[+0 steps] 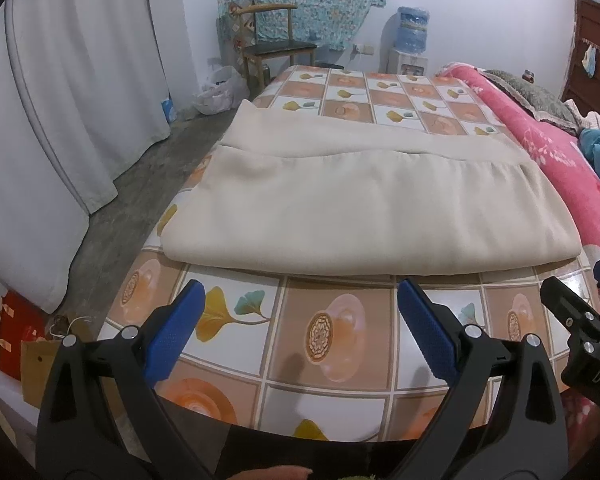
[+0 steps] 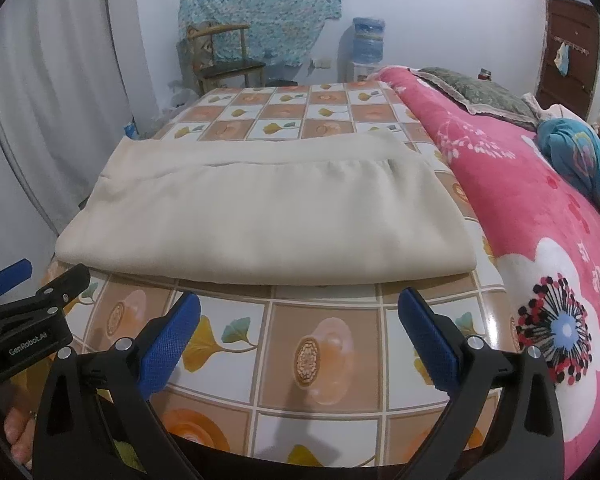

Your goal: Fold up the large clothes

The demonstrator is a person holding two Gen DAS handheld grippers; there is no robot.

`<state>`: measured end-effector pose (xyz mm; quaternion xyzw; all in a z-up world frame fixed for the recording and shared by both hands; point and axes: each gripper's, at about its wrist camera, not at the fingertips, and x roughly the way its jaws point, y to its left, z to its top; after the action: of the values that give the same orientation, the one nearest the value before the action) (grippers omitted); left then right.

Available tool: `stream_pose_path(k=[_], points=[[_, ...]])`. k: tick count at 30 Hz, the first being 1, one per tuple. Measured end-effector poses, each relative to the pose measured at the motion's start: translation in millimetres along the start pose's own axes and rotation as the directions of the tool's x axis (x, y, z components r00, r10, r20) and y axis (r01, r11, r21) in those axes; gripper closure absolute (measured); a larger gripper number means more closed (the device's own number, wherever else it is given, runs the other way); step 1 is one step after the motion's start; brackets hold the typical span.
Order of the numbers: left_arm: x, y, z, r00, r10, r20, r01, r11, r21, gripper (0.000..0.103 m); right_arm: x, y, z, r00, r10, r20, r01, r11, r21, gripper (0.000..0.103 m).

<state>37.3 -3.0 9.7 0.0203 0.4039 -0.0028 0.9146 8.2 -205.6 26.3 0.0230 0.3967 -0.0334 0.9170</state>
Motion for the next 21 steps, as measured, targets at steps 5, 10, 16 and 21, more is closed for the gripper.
stream_pose_path(k=[5,10,16,21], points=[[0.7,-1.4,-0.4,1.0,-0.004,-0.004,0.004,1.0,0.004,0.01,0.2,1.0,1.1,1.0,-0.005,0.004,0.005,1.0,-0.008,0.007],[1.7,-3.3,-1.3,1.0,-0.008,-0.007,0.008,1.0,0.009,0.01,-0.8,-1.3,1.7,1.0,-0.005,0.005,0.005,1.0,0.001,0.007],[0.4,-4.3,-1.5,1.0,-0.01,-0.004,0.01,1.0,0.008,0.01,-4.4,-4.1,2.5,1.0,-0.009,0.013,0.009,1.0,0.008,0.007],[-2.7,-4.9,-2.7,1.0,-0.019,-0.003,0.019,1.0,0.007,0.01,-7.1,-3.0,1.9,1.0,-0.01,0.016,0.01,1.0,0.004,0.007]])
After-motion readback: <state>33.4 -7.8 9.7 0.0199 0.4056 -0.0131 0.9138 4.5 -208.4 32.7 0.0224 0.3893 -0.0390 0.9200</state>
